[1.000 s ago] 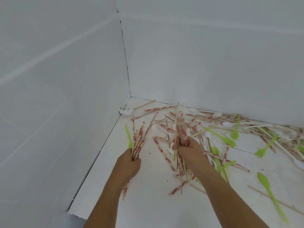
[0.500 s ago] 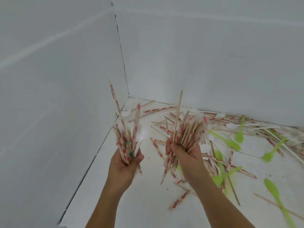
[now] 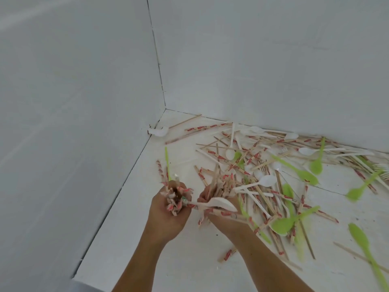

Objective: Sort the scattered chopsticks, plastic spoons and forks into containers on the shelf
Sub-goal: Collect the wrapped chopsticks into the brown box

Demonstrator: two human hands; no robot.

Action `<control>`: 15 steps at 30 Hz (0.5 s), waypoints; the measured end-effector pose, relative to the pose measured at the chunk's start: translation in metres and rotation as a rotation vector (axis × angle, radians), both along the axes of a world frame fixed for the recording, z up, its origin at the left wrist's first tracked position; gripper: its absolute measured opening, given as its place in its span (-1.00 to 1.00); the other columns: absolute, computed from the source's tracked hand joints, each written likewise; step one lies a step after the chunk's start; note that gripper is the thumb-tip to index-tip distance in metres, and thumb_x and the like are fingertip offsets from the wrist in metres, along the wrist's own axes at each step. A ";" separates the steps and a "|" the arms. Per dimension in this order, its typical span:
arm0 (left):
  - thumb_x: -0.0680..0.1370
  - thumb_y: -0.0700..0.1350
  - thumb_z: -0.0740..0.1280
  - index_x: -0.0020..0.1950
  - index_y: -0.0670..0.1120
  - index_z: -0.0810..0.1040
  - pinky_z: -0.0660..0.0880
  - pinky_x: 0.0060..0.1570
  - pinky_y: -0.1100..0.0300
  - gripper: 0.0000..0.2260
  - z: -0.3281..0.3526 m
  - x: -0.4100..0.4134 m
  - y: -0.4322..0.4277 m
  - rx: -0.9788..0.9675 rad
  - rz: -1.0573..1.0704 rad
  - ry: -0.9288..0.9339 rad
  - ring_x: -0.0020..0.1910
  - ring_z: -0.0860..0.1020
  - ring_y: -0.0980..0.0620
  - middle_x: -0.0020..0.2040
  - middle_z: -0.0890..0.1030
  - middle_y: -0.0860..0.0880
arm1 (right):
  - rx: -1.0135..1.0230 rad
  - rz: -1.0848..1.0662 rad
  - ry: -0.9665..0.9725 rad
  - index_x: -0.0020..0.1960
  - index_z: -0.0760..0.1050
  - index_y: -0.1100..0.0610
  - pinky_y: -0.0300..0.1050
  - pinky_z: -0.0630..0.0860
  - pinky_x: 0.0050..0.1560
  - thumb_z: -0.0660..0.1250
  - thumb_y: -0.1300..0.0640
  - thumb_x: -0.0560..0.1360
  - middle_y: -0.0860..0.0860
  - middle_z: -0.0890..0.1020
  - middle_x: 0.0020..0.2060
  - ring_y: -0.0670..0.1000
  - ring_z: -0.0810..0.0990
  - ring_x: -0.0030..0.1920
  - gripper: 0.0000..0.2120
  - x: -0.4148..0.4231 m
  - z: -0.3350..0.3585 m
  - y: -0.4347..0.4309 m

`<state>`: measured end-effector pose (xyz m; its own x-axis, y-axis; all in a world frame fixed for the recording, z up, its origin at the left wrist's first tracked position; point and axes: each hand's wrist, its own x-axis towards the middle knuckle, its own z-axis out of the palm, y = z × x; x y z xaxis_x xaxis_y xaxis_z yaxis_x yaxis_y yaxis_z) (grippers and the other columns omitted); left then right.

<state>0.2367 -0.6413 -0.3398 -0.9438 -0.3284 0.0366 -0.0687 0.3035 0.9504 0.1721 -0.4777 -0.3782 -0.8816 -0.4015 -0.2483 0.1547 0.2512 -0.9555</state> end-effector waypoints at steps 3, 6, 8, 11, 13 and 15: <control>0.48 -0.49 0.40 -0.09 -0.12 0.63 0.48 -0.15 0.48 -0.74 -0.003 -0.004 0.002 -0.042 0.022 -0.034 -0.16 0.66 0.27 -0.19 0.69 0.14 | -0.226 -0.127 -0.069 -0.32 0.39 0.30 0.03 0.48 -0.38 0.40 0.20 0.59 0.20 0.51 -0.43 0.15 0.52 -0.40 -0.64 -0.004 -0.008 -0.006; 0.53 -0.41 0.42 -0.15 0.02 0.60 0.47 -0.23 0.46 -0.70 -0.007 -0.004 0.002 -0.014 0.042 -0.083 -0.22 0.64 0.29 -0.26 0.66 0.25 | -0.211 -0.156 -0.052 -0.22 0.55 0.33 0.14 0.53 -0.29 0.45 0.12 0.47 0.31 0.57 -0.36 0.31 0.58 -0.32 -0.73 0.002 -0.001 -0.008; 0.55 -0.26 0.48 -0.11 0.00 0.67 0.53 -0.19 0.40 -0.85 -0.008 -0.004 0.001 -0.014 0.060 -0.052 -0.15 0.67 0.21 -0.20 0.69 0.18 | -0.154 -0.165 0.132 -0.22 0.59 0.30 0.11 0.56 -0.27 0.47 0.09 0.45 0.31 0.60 -0.34 0.31 0.61 -0.30 -0.74 0.006 0.008 -0.006; 0.50 -0.05 0.54 -0.04 -0.01 0.73 0.54 -0.08 0.38 -0.92 -0.007 -0.003 0.002 0.053 0.092 -0.065 -0.05 0.68 0.19 -0.11 0.73 0.13 | -0.171 -0.180 0.122 -0.17 0.59 0.29 0.05 0.58 -0.19 0.46 0.08 0.51 0.20 0.64 -0.36 0.22 0.64 -0.28 -0.73 0.003 0.014 -0.006; 0.48 -0.06 0.54 0.03 -0.07 0.72 0.54 -0.06 0.38 -0.83 -0.008 -0.003 0.005 0.157 0.102 -0.140 -0.02 0.70 0.17 -0.08 0.75 0.09 | -0.208 -0.191 0.074 -0.12 0.58 0.21 0.04 0.55 -0.20 0.43 0.13 0.56 0.11 0.63 -0.37 0.15 0.61 -0.30 -0.84 0.003 0.017 -0.006; 0.51 -0.14 0.54 0.03 -0.09 0.71 0.54 -0.11 0.39 -0.87 -0.006 -0.003 0.009 0.197 0.115 -0.164 -0.08 0.70 0.17 -0.12 0.75 0.06 | -0.243 -0.235 0.054 -0.14 0.59 0.10 -0.07 0.48 -0.29 0.40 0.23 0.60 0.04 0.57 -0.41 0.08 0.53 -0.36 -0.86 0.002 0.019 -0.005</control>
<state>0.2335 -0.6323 -0.3457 -0.8878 -0.4198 -0.1884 -0.2497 0.0957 0.9636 0.1738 -0.4823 -0.3591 -0.9662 -0.2275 -0.1212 0.1294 -0.0214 -0.9914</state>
